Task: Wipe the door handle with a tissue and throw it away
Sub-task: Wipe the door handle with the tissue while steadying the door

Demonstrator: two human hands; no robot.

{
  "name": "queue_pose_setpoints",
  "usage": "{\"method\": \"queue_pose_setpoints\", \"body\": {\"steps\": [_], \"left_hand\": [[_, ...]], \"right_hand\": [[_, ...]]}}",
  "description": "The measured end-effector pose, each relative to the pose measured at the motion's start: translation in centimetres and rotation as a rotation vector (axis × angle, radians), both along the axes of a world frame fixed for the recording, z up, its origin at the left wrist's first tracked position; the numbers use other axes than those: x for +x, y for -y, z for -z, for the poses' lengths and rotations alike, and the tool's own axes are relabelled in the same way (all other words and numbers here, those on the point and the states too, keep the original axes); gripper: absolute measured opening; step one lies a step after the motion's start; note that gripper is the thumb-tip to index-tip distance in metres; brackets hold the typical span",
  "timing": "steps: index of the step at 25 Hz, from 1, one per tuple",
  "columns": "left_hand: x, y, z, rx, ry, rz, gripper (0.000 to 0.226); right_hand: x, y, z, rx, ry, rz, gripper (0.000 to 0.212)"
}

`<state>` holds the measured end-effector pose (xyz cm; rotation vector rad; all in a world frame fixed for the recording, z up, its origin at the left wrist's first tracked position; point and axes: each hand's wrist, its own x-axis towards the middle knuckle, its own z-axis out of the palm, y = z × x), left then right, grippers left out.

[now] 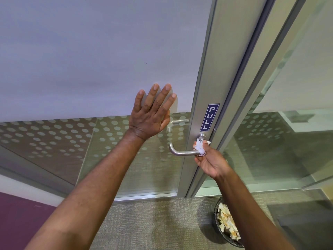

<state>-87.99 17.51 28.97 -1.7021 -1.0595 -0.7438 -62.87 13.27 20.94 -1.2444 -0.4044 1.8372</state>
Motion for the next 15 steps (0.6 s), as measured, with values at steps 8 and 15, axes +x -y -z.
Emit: {"method": "queue_pose_setpoints", "body": {"steps": [8,15], "left_hand": [[-0.1,-0.2,0.1,0.019,0.004,0.004,0.073],[0.0,-0.1,0.1,0.017,-0.002,-0.010,0.072]], "right_hand": [[-0.8,-0.9,-0.1,-0.060,0.033,0.058,0.016],[-0.9,-1.3,0.9,-0.047,-0.268,0.062,0.032]]}}
